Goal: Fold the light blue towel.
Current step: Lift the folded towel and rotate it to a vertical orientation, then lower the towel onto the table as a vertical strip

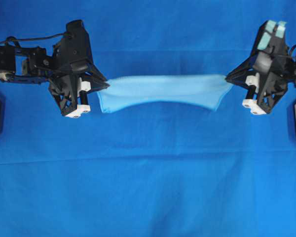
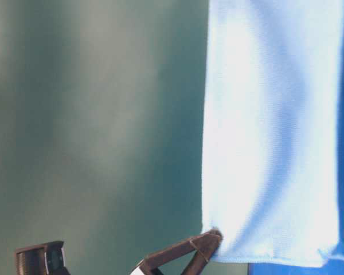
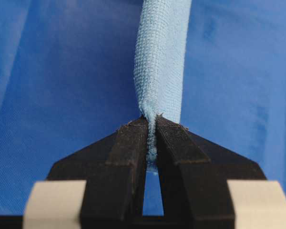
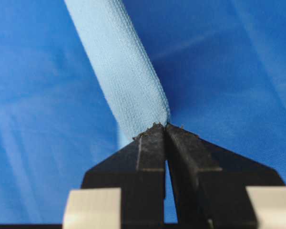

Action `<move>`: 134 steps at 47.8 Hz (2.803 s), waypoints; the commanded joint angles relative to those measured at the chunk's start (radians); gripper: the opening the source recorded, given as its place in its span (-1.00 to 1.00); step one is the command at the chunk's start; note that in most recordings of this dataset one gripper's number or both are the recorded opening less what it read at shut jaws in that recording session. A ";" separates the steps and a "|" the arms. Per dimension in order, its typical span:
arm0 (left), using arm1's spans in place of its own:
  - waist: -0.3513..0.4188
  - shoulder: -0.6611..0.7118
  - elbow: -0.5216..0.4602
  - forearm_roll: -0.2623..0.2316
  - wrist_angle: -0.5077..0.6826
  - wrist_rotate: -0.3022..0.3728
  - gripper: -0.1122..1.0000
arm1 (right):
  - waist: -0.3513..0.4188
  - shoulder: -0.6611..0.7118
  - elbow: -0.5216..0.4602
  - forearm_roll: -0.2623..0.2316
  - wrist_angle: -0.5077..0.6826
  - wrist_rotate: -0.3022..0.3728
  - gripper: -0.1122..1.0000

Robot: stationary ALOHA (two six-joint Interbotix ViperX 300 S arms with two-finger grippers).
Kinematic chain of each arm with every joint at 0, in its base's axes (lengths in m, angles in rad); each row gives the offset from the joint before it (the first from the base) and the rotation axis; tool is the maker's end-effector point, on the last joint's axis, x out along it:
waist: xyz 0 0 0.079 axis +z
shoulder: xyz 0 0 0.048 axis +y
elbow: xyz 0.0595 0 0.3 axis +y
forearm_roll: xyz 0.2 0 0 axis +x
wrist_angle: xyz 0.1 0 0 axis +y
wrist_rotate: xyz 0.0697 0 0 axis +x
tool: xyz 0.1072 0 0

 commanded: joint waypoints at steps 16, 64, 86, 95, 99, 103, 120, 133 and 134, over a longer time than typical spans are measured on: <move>-0.051 0.000 -0.026 0.000 -0.029 -0.012 -0.74 | -0.058 0.067 -0.037 -0.063 -0.011 0.006 -0.76; -0.250 0.400 -0.397 0.000 -0.282 -0.003 -0.74 | -0.314 0.506 -0.460 -0.291 -0.147 -0.006 -0.76; -0.250 0.540 -0.581 0.002 -0.321 0.002 -0.74 | -0.344 0.357 -0.295 -0.293 -0.100 -0.002 -0.76; -0.258 0.632 -0.698 0.000 -0.325 0.002 -0.74 | -0.344 0.293 -0.227 -0.291 -0.066 -0.003 -0.76; -0.262 0.663 -0.726 0.000 -0.347 0.000 -0.74 | -0.344 0.290 -0.225 -0.293 -0.052 -0.005 -0.76; -0.265 0.673 -0.730 0.000 -0.371 -0.005 -0.74 | -0.344 0.298 -0.230 -0.293 -0.054 -0.006 -0.76; -0.265 0.600 -0.535 -0.012 -0.459 -0.044 -0.74 | -0.311 0.466 -0.316 -0.291 -0.127 -0.031 -0.76; -0.279 0.502 -0.279 -0.012 -0.578 -0.186 -0.74 | -0.268 0.604 -0.430 -0.291 -0.219 -0.038 -0.76; -0.281 0.497 -0.267 -0.012 -0.583 -0.193 -0.74 | -0.267 0.612 -0.436 -0.291 -0.221 -0.038 -0.76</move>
